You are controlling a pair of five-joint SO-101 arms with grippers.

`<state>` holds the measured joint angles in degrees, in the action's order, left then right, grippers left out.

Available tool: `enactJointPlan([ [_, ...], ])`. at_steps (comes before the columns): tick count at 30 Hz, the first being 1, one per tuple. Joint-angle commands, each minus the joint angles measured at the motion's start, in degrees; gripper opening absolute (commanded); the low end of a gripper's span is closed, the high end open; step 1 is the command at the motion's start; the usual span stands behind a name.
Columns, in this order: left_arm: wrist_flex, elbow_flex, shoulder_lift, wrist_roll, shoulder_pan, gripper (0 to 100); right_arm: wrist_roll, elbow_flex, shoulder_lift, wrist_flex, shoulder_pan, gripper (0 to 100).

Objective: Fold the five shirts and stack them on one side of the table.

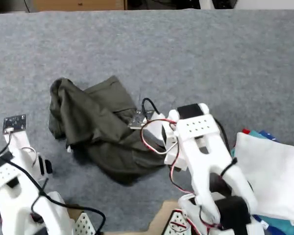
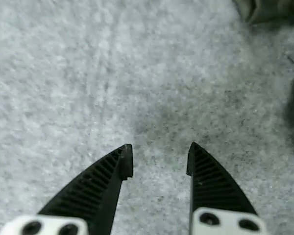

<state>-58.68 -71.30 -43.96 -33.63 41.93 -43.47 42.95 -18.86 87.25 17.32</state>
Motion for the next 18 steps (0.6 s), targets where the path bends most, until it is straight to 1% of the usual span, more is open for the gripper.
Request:
enactJointPlan([
  [1,0.4,-1.8,-5.5,0.9,-0.7,19,0.4,0.1,2.6,-3.1,-2.1,19.6],
  [12,0.3,-7.2,-16.1,0.7,-0.6,19,0.4,0.2,9.8,-8.4,-2.4,18.6],
  [14,0.3,-7.6,-17.1,0.6,-0.6,19,0.4,0.0,11.0,-9.2,-2.4,14.8],
  [17,0.2,-7.6,-17.9,0.6,-0.6,19,0.4,0.0,12.2,-9.7,-2.4,5.8],
  [18,0.2,-7.6,-17.9,0.6,-0.6,19,0.4,0.0,12.3,-9.8,-2.5,4.8],
])
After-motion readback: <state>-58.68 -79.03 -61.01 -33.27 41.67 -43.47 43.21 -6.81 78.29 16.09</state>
